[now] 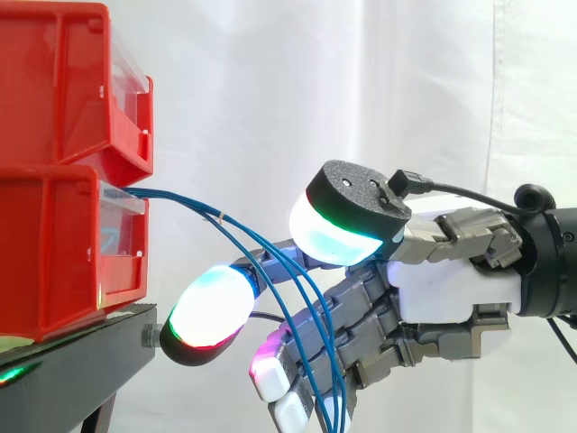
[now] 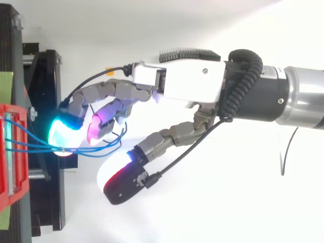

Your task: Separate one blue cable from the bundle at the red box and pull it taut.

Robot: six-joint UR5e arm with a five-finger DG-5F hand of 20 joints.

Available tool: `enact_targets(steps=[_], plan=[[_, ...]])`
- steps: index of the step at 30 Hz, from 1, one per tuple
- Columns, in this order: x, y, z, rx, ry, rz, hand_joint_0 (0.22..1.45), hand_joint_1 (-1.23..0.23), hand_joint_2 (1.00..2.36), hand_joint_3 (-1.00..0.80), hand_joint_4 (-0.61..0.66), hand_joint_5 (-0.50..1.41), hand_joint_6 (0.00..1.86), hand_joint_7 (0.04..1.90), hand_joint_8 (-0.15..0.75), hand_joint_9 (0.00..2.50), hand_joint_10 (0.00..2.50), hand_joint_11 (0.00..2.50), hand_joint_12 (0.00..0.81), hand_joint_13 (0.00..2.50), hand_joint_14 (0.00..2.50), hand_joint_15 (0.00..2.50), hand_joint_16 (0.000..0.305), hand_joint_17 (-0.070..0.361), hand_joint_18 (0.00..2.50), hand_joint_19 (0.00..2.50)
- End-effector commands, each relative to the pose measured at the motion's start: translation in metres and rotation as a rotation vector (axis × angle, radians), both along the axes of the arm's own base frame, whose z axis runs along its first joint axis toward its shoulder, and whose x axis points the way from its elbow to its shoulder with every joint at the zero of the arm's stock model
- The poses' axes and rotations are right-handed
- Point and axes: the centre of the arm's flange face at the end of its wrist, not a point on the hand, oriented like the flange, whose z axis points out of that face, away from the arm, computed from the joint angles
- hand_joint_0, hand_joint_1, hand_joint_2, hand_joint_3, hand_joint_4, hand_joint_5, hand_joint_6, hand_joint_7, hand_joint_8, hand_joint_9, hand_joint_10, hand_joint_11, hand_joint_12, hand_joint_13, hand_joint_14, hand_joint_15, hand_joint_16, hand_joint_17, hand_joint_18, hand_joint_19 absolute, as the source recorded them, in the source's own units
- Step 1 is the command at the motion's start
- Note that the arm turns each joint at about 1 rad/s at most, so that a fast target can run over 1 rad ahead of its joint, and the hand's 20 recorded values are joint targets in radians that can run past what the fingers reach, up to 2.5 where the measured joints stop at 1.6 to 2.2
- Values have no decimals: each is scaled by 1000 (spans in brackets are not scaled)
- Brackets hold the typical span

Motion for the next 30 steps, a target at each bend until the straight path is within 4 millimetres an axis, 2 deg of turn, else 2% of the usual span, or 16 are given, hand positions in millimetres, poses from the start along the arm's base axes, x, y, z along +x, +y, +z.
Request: enact_targets(steps=[1, 15, 24, 30], plan=[[3, 2, 5, 10, -8, 13, 537, -666, 1000, -500, 68, -148, 503, 879, 260, 734, 20, 667, 333, 723, 23, 635, 41, 93, 521, 905], [12, 5, 27, 33, -49, 84, 587, -677, 1003, -467, 71, -124, 504, 1003, 259, 791, 24, 682, 319, 753, 24, 644, 39, 88, 545, 910], [13, 6, 28, 47, -50, 100, 612, -670, 1007, -418, 52, -93, 504, 1206, 264, 833, 24, 724, 318, 772, 24, 645, 39, 87, 571, 913], [15, 8, 36, 53, -65, 116, 613, -623, 1007, -417, 41, -74, 503, 1343, 273, 883, 26, 740, 325, 792, 24, 649, 39, 88, 596, 930]])
